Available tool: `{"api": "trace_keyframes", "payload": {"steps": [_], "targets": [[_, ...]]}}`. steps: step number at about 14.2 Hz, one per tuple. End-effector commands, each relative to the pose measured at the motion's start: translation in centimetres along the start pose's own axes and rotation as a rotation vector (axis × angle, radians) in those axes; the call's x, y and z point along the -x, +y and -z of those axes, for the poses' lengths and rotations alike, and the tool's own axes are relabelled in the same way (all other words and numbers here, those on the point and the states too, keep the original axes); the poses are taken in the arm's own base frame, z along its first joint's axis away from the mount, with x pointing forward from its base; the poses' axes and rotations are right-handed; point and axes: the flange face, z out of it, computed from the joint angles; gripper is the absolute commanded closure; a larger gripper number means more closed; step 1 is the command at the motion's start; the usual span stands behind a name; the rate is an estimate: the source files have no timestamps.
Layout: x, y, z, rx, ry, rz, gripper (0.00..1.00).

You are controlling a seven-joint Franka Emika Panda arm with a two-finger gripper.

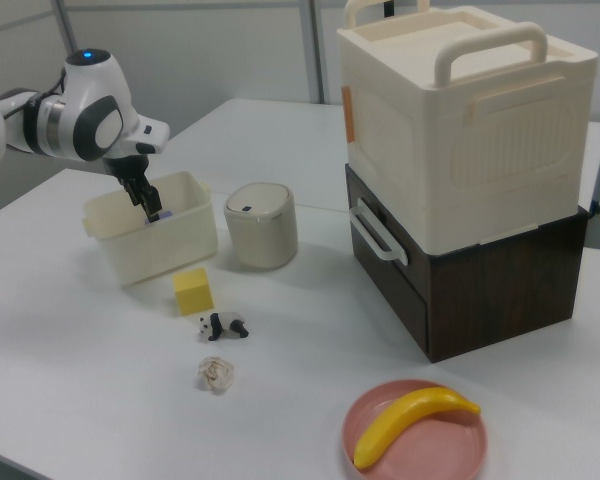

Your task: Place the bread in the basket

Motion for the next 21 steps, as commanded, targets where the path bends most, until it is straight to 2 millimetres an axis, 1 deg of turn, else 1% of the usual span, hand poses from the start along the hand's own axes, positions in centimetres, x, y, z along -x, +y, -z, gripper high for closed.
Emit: {"api": "trace_keyframes", "payload": {"steps": [1,3,4,5,6,7,9,10,12,14,15,16,17,18,20,21], "targets": [[-1.0,-0.7,3.3,-0.018,0.040,-0.031,0.00],[-1.1,1.1,4.4,0.041,-0.025,-0.015,0.00],[-0.9,1.7,5.5,0.063,-0.062,0.030,0.00],[-0.6,2.1,6.8,0.079,-0.096,0.083,0.00],[0.4,3.0,7.5,0.126,-0.172,0.155,0.00],[0.8,4.0,7.6,0.176,-0.220,0.213,0.00],[0.9,6.2,8.3,0.249,-0.284,0.307,0.00],[0.6,7.3,8.9,0.254,-0.306,0.345,0.00],[-0.2,10.0,11.7,0.237,-0.310,0.401,0.00],[-1.5,13.1,14.8,0.220,-0.282,0.377,0.00],[-1.8,14.1,15.9,0.215,-0.268,0.361,0.00],[-2.2,15.7,16.9,0.214,-0.259,0.337,0.00],[-2.7,16.7,17.3,0.214,-0.253,0.318,0.00],[-2.7,17.0,17.8,0.215,-0.246,0.311,0.00],[-2.3,16.7,18.4,0.218,-0.236,0.303,0.00],[-2.0,16.4,18.1,0.219,-0.241,0.310,0.00]]}}
